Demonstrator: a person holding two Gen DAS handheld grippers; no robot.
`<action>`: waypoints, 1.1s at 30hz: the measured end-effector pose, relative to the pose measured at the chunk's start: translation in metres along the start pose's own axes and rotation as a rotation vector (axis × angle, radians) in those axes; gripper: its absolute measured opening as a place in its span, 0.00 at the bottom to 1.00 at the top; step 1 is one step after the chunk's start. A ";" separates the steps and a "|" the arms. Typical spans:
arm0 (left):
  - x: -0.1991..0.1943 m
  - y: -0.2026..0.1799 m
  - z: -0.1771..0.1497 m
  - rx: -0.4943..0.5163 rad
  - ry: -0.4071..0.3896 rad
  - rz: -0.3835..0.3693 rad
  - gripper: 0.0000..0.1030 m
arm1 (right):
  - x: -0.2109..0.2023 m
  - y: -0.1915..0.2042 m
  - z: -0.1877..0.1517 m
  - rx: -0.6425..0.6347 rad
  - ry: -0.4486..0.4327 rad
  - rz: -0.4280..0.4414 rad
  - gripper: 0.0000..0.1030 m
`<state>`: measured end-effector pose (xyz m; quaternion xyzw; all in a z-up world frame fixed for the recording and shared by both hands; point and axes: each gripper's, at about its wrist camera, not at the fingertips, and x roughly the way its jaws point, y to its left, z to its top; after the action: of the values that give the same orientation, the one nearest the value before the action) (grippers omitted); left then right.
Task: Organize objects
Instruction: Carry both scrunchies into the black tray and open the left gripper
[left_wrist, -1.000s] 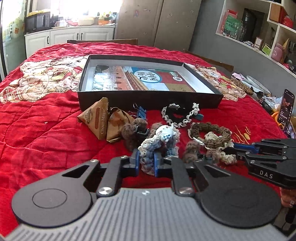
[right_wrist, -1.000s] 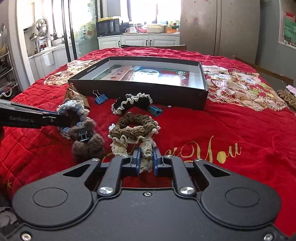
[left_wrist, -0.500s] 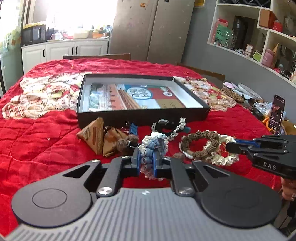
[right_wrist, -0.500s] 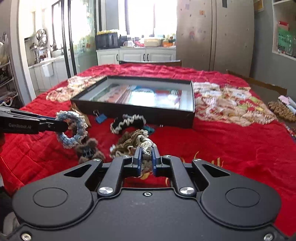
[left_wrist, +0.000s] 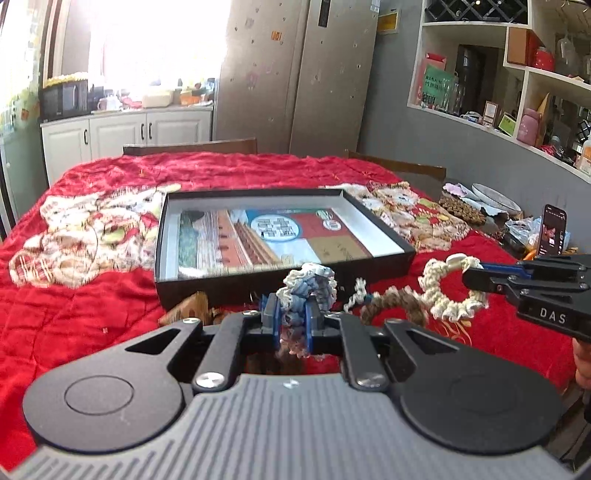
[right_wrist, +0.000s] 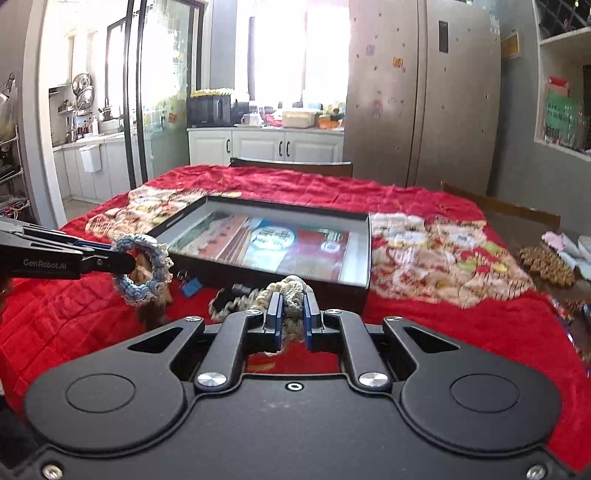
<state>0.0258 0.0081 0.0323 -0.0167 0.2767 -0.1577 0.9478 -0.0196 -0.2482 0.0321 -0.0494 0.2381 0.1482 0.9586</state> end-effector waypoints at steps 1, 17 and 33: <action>0.002 0.001 0.003 0.002 -0.006 0.004 0.15 | 0.003 0.000 0.005 -0.003 -0.009 -0.003 0.10; 0.078 0.046 0.070 -0.073 -0.067 0.123 0.16 | 0.130 -0.020 0.075 0.052 -0.009 -0.027 0.10; 0.165 0.063 0.089 -0.100 -0.002 0.186 0.16 | 0.245 -0.018 0.083 0.095 0.075 -0.024 0.10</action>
<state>0.2227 0.0124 0.0149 -0.0385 0.2836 -0.0550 0.9566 0.2287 -0.1876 -0.0100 -0.0122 0.2800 0.1233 0.9520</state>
